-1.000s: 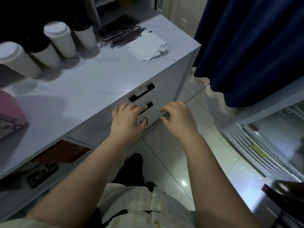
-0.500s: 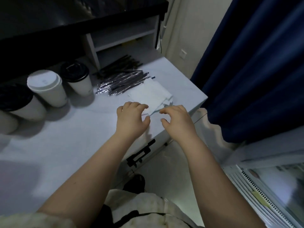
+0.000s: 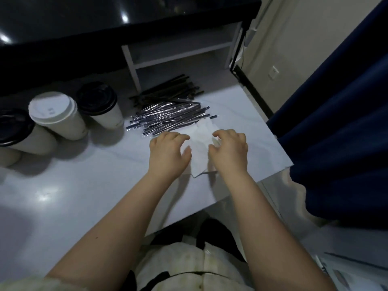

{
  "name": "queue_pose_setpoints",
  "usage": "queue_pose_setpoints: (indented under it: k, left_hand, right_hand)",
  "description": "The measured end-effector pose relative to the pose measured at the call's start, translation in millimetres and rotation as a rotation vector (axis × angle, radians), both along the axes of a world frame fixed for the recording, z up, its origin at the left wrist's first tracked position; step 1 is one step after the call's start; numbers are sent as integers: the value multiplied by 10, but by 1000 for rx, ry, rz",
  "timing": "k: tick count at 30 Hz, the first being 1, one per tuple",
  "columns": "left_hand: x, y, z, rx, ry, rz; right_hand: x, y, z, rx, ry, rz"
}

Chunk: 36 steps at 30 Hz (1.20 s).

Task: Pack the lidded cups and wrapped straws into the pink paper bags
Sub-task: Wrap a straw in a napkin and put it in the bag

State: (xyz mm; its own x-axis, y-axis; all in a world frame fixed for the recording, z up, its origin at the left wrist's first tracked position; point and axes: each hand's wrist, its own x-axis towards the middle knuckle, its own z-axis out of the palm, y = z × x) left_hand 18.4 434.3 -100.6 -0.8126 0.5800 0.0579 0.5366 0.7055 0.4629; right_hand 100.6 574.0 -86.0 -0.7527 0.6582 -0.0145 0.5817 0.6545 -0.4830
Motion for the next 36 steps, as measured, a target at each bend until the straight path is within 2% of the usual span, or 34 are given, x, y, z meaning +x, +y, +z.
queue_pose_setpoints:
  k: [11, 17, 29, 36]
  left_hand:
    - [375, 313, -22, -32, -13, 374]
    - [634, 374, 32, -62, 27, 465]
    - [851, 328, 283, -40, 156, 637]
    - [851, 316, 387, -15, 165, 683]
  right_hand:
    - [-169, 436, -320, 13, -145, 254]
    - [-157, 477, -338, -100, -51, 378]
    - [-115, 606, -33, -266, 280, 511]
    - [-159, 641, 73, -318, 161, 577]
